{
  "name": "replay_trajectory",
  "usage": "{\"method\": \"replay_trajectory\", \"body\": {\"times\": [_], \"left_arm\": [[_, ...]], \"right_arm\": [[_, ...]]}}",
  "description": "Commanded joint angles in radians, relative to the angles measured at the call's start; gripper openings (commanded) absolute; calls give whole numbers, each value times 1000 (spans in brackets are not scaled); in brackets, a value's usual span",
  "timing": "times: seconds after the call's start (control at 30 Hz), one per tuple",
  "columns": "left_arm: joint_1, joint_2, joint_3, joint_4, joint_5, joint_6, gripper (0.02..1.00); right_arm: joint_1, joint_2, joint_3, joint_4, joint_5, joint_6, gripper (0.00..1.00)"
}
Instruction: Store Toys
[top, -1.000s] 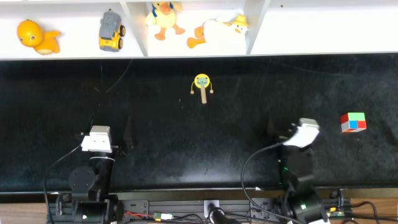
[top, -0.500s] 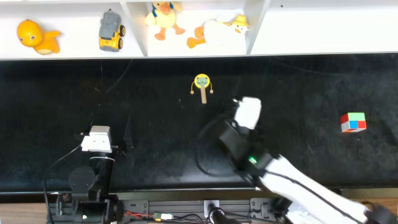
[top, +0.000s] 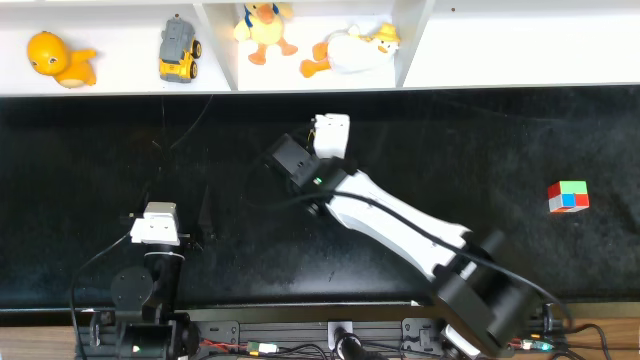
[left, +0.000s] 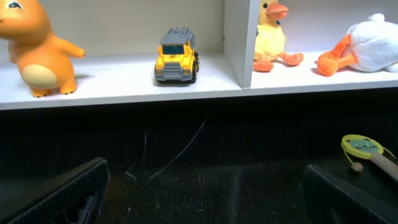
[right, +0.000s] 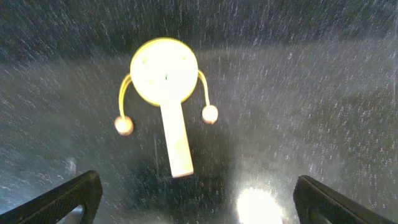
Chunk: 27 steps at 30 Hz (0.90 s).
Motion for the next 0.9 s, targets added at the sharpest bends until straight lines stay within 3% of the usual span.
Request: {"method": "replay_trajectory", "body": {"times": [0.03,0.2,0.4,0.6,0.9], "left_arm": [[2,-12,-1,-5,-5,18,998],[2,-12,-1,-5,-5,18,998],[2,-12,-1,-5,-5,18,998],[2,-12,-1,-5,-5,18,998],[2,-12,-1,-5,-5,18,996]], "right_arm": [[3,68,86,-68,-68,8,993],[-11,100,97,-98,-119,-37,996],[-50,106,97,-70,-113,-87,996],[-88,135,97,62,-176,-219,996],[-101,196,97,60,-242,-222,996]]}}
